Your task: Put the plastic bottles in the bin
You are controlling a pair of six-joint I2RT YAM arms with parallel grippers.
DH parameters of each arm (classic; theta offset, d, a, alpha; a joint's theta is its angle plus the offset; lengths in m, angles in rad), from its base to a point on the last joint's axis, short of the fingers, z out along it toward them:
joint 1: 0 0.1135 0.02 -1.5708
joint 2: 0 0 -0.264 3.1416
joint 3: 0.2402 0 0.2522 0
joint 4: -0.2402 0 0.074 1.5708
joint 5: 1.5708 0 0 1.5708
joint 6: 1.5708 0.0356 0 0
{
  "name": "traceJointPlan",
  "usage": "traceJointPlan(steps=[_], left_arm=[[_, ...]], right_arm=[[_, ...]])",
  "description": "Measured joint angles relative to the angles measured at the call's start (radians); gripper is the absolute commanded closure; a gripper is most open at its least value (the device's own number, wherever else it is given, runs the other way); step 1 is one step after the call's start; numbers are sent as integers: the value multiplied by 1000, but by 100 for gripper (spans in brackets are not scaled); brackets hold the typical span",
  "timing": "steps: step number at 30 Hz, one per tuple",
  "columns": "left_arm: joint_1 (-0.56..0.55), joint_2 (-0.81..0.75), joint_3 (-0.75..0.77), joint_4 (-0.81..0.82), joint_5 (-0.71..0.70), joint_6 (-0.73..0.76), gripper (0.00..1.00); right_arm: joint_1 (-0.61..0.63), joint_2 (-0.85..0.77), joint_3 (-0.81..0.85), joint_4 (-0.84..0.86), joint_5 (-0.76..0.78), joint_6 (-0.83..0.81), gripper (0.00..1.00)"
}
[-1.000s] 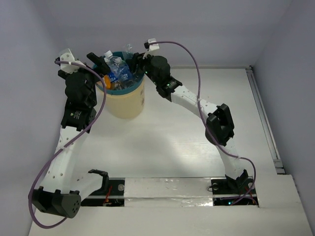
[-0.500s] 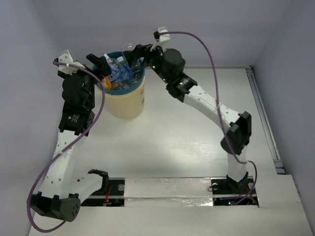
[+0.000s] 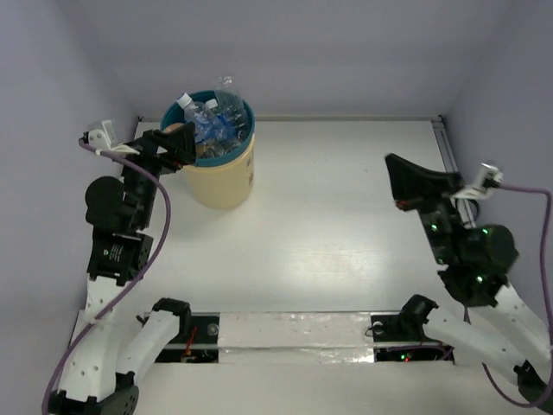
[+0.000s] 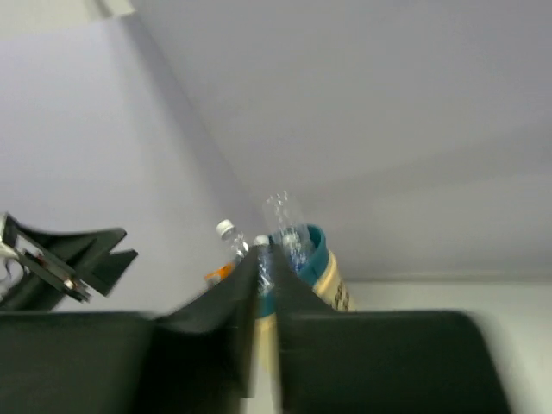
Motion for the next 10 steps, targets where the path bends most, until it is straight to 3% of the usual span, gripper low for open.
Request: traceJointPlan(steps=[3, 4, 6, 10], left_arm=[[0, -161, -139, -19, 37, -18, 1], [0, -209, -181, -40, 44, -22, 1], [0, -305, -245, -81, 56, -26, 1], [0, -393, -310, -138, 78, -25, 1]], right_arm=[[2, -265, -137, -124, 79, 37, 31], [2, -345, -167, -170, 114, 56, 25], [2, -446, -207, -253, 164, 89, 19], [1, -491, -293, -375, 204, 160, 16]])
